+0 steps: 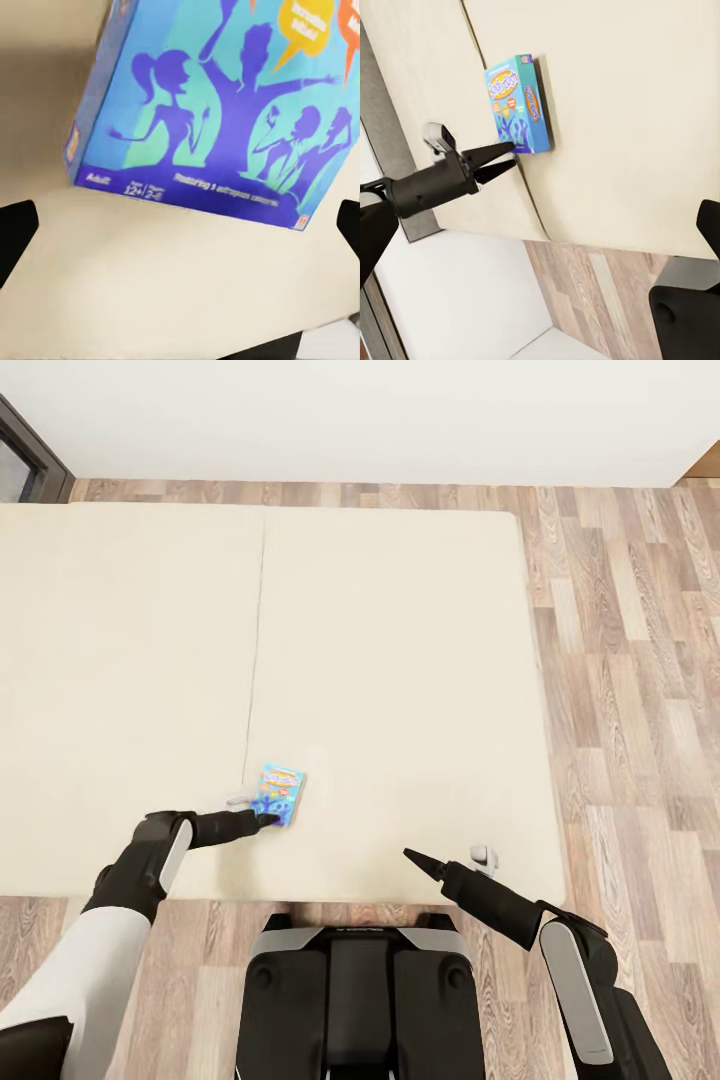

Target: Put all the toys in the child's room - the three board games (two on the bed and one on the table), the two jigsaw puzzles on the table, and the tennis ball on the table - inside the toy box on the table in the child's room.

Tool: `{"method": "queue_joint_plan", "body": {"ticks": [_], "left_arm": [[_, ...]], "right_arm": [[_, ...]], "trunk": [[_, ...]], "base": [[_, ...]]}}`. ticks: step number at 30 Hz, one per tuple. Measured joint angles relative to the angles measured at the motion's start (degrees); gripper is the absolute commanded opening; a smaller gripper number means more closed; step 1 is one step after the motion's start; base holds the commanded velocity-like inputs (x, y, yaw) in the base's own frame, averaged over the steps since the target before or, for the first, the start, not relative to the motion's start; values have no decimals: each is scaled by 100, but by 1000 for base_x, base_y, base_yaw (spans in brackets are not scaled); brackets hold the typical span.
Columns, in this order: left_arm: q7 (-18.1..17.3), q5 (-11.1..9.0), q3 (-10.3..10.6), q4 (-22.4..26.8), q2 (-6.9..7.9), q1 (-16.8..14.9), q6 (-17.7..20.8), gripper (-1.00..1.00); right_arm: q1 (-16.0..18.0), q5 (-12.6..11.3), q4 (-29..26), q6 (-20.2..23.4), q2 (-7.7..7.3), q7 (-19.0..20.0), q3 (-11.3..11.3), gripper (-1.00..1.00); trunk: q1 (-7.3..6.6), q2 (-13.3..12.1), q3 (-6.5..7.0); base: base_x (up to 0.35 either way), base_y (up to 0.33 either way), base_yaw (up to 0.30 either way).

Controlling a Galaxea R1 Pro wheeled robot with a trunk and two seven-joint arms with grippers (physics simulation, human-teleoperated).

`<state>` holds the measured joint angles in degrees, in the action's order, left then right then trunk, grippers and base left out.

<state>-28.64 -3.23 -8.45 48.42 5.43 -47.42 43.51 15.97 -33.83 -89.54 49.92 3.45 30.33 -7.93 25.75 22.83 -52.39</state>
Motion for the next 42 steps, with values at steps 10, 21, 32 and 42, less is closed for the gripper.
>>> {"method": "queue_joint_plan", "body": {"ticks": [10,21,32,42], "left_arm": [[23,153,1,15,235,-376,538,100],[62,338,-4,4,164,-691,662,100],[71,366,5,-40,-39,-916,613,100],[505,370,10,-374,-309,-948,215,100]], "right_arm": [[0,-3,0,6,0,0,0,100],[0,0,0,6,0,0,0,100],[-8,0,-34,3,0,7,0,100],[7,-9,-103,169,-15,275,-13,100]], "trunk": [[0,0,0],[0,0,0],[0,0,0],[0,0,0]], "base": [[0,0,0],[0,0,0],[0,0,0],[0,0,0]]}}
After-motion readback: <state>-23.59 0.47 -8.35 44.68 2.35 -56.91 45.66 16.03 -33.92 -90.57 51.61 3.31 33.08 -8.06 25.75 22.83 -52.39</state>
